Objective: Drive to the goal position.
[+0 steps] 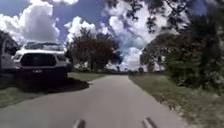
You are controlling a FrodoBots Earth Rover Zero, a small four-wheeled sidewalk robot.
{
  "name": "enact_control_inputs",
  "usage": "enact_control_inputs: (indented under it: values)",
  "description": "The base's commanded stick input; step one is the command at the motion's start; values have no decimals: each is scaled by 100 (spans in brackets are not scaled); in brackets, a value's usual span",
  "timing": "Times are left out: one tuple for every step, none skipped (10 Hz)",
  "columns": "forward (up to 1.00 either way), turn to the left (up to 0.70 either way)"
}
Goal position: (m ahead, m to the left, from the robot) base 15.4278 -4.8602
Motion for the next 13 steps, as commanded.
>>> enact_control_inputs:
  values:
    - [70, 0]
    - [70, 0]
    - [70, 0]
    - [70, 0]
    - [70, 0]
    - [70, 0]
    - [70, 0]
    - [70, 0]
    - [70, 0]
    - [70, 0]
    - [70, 0]
    - [70, 0]
    - [70, 0]
